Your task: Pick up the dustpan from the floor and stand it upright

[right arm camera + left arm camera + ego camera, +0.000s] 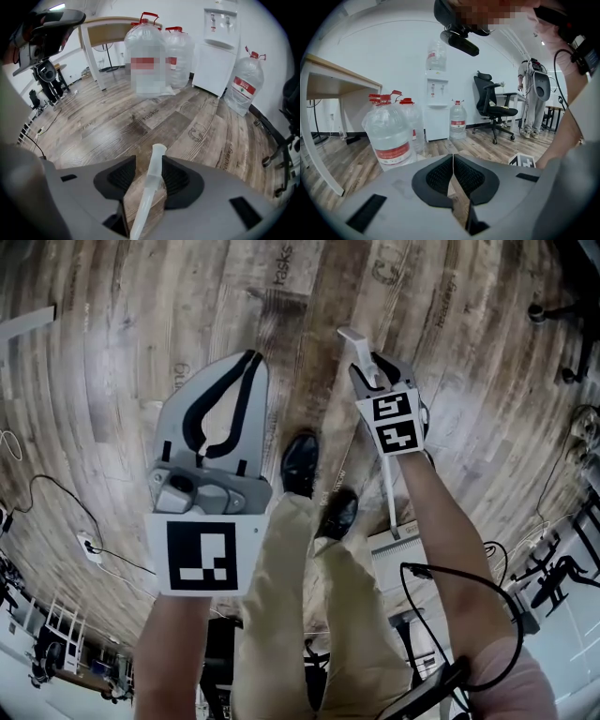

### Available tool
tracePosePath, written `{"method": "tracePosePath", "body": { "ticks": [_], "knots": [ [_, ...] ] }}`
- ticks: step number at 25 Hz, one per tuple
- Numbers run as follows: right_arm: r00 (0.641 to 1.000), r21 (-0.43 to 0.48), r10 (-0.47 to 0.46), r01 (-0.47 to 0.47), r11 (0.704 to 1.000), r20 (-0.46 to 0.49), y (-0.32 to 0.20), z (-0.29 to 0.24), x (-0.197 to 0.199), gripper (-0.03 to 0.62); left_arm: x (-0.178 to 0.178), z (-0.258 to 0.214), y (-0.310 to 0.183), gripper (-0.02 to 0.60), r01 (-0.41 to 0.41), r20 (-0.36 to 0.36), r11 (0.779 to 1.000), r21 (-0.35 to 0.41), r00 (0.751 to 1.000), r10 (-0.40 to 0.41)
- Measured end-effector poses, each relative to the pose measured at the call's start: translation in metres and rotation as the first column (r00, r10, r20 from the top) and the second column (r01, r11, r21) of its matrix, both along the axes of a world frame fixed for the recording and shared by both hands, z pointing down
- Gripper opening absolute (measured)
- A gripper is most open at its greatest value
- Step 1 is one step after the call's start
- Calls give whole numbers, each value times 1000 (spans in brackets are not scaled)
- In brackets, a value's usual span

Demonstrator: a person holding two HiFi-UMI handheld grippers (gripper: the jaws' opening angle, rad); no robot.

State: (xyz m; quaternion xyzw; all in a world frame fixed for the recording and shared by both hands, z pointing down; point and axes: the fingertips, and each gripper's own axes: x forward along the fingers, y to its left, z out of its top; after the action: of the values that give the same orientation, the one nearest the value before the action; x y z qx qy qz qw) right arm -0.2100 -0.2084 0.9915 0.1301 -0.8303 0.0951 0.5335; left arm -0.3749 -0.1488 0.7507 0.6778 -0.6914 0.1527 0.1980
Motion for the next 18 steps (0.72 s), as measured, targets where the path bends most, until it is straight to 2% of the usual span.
{"method": "tracePosePath", "body": {
  "ticks": [5,10,18],
  "knots": [
    [1000,-17,8,-9,1000,-16,-2,14,1,166,4,1,1,15,-2,8,1000,0,1000,2],
    [999,-15,24,-25,1000,-23,-7,16,4,120,9,-2,2,15,-29,24,1000,-5,999,30],
    [999,-6,51,-50,999,9,-6,-15,10,112,19,-31,3,15,-36,46,999,17,998,35]
  ]
}}
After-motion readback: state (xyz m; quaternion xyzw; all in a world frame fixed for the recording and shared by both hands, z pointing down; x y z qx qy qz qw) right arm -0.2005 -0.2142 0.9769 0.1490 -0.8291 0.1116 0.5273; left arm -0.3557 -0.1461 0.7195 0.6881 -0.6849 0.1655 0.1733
